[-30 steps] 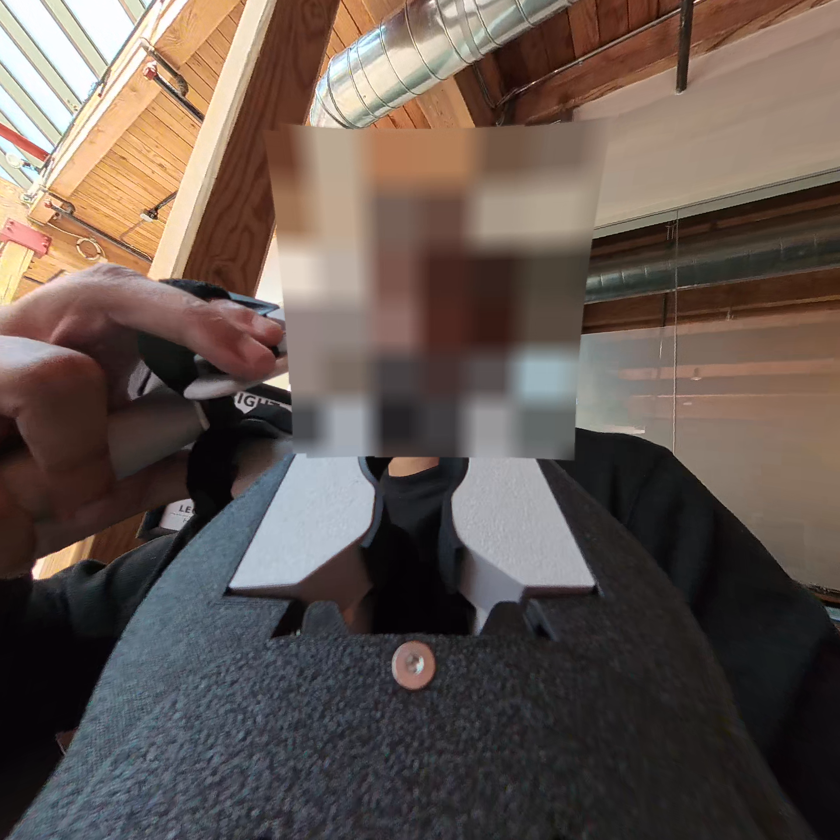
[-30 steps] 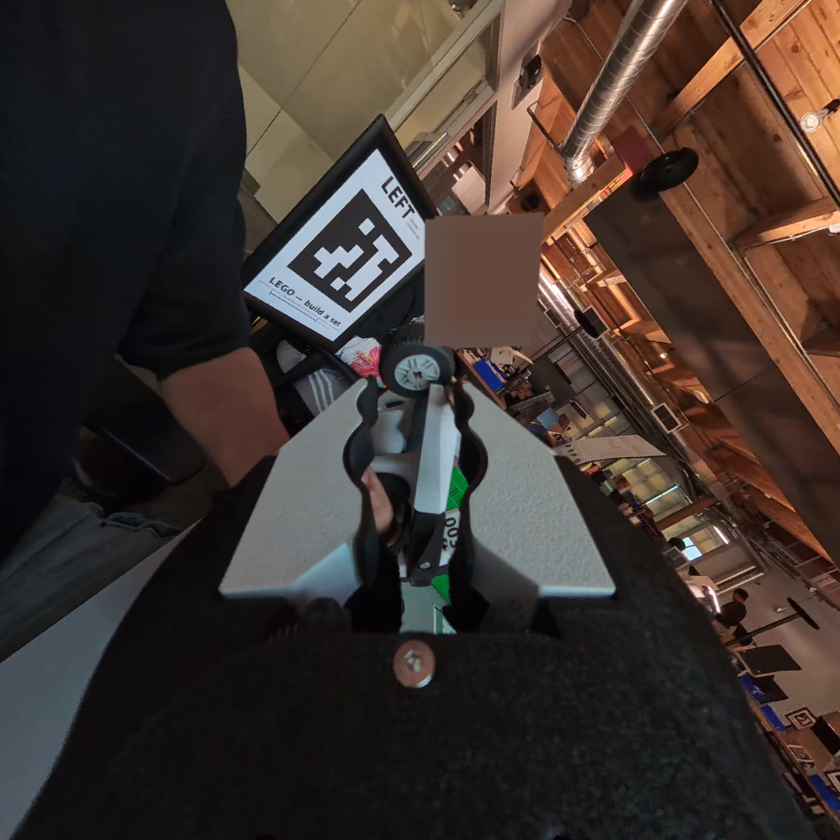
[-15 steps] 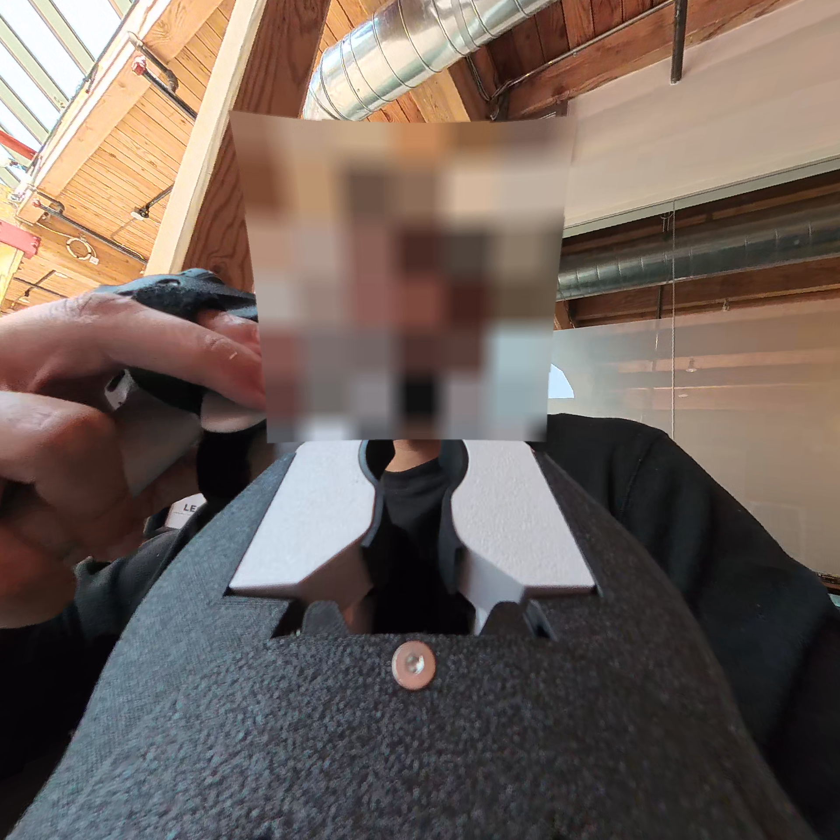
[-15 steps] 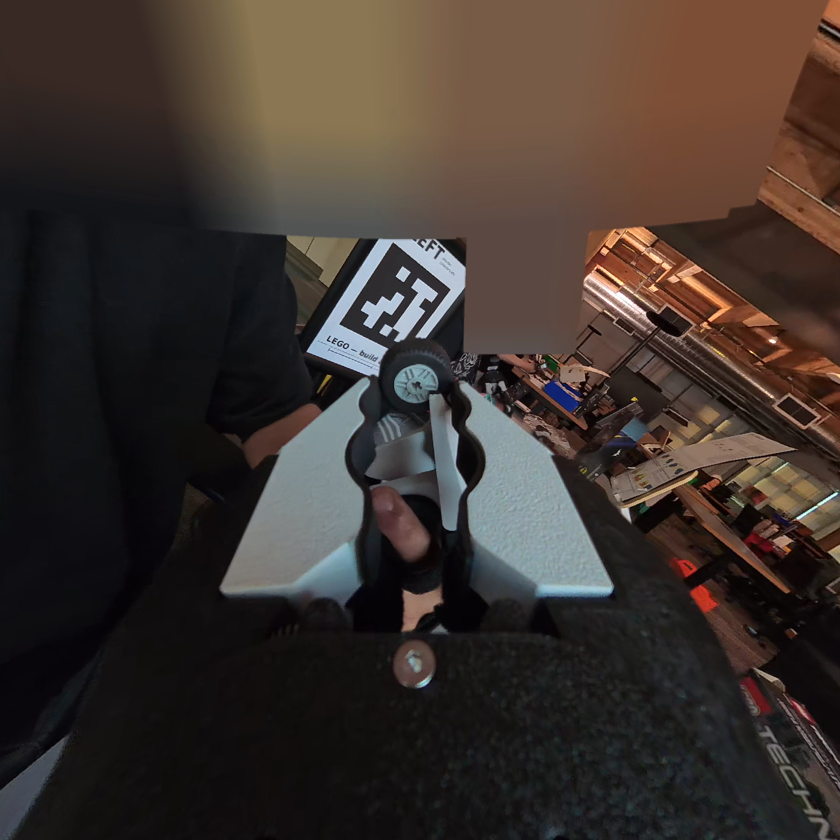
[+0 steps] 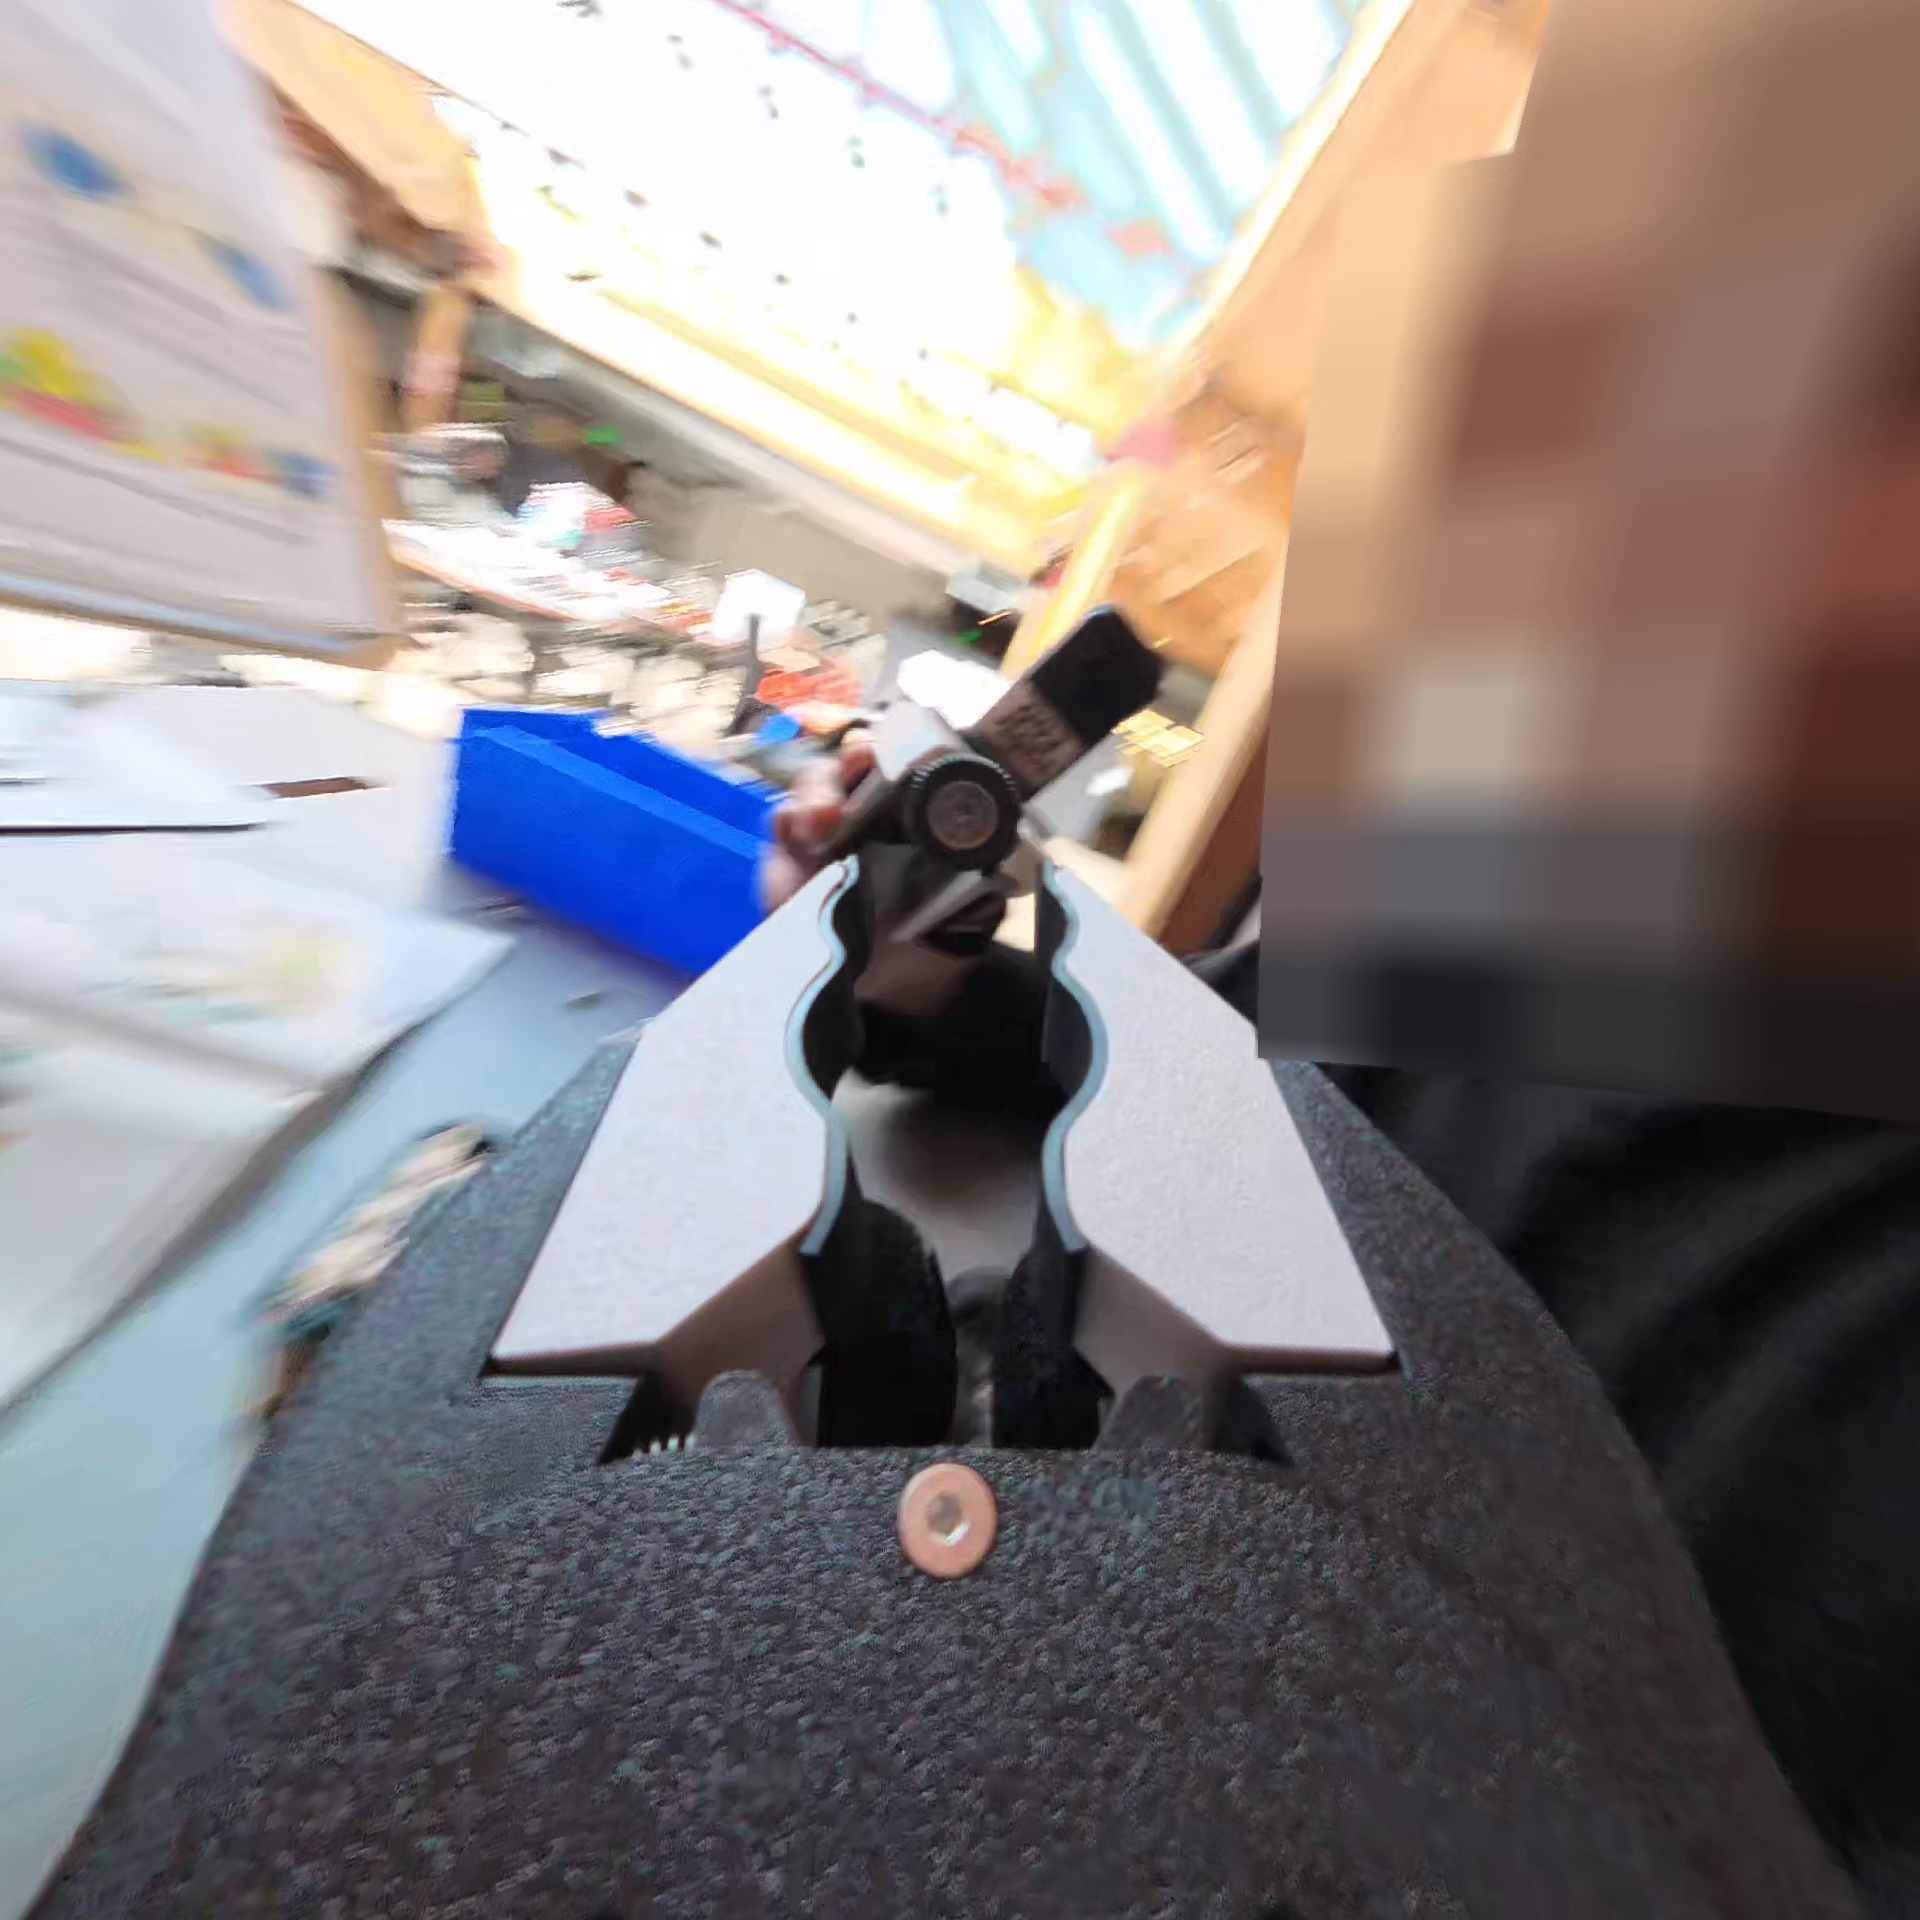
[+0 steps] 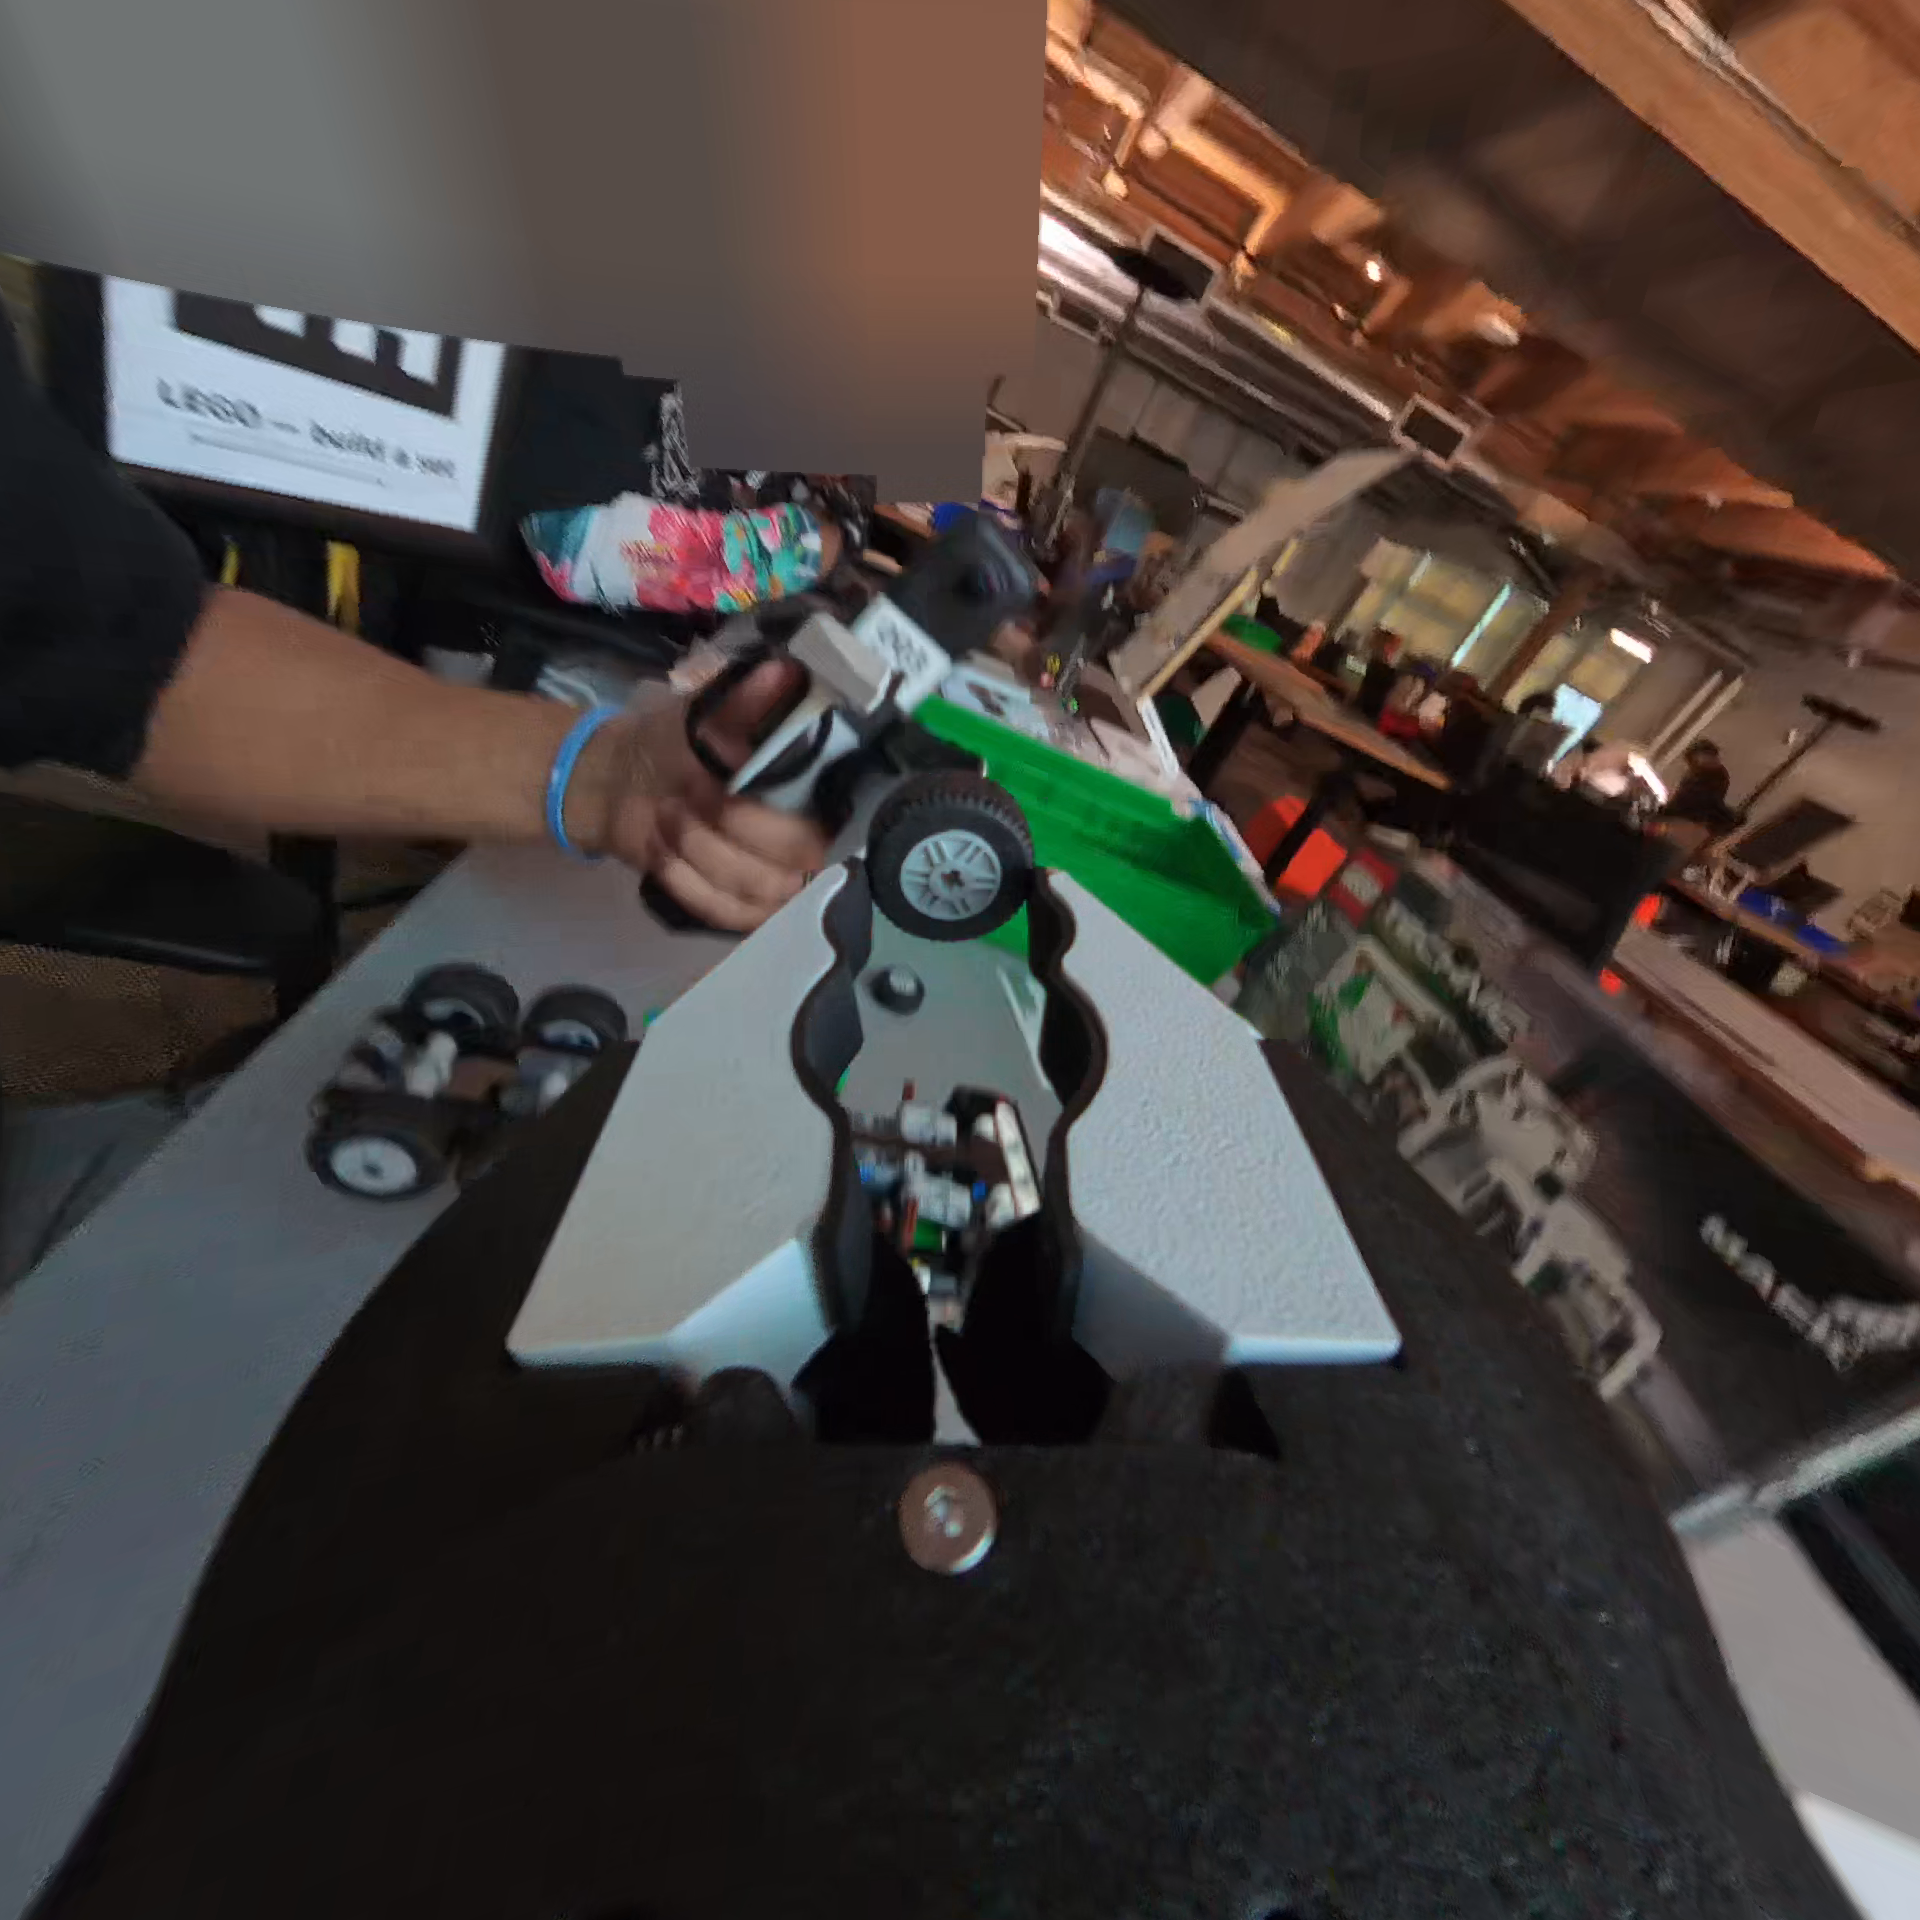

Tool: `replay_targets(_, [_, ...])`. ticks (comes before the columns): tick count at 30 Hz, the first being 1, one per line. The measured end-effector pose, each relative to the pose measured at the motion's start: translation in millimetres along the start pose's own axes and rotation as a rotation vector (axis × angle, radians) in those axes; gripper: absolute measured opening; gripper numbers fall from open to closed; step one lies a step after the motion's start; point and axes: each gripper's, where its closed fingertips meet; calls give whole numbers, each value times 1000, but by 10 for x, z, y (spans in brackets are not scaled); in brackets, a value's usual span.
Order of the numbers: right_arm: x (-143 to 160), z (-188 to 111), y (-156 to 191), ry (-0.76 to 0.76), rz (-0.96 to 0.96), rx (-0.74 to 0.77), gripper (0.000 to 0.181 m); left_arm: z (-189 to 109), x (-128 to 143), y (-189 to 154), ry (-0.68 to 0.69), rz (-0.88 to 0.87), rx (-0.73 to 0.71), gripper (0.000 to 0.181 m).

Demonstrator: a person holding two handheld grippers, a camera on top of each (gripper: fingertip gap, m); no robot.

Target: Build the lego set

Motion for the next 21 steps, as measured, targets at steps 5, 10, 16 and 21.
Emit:
replay_targets(5, [1085, -98, -28, 214, 3, 75, 29, -727, 394, 683, 377, 244, -338, 22])
replay_targets(10, [1289, -3, 26, 254, 105, -20, 29, -800, 598, 830, 504, 228, -245, 17])
replay_targets(16, [1340, 85, 107, 296, 567, -219, 29, -773, 752, 884, 570, 219, -146, 17])
replay_targets(21, [1383, 104, 159, 302, 839, -302, 29, -765, 874, 933, 640, 210, -111, 16])
Point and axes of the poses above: each gripper's, where its closed fingertips meet, z out along the fingers, x out of its underside, y = z × x across the jaws, and after that the axes turned 9 degrees about x, right-handed
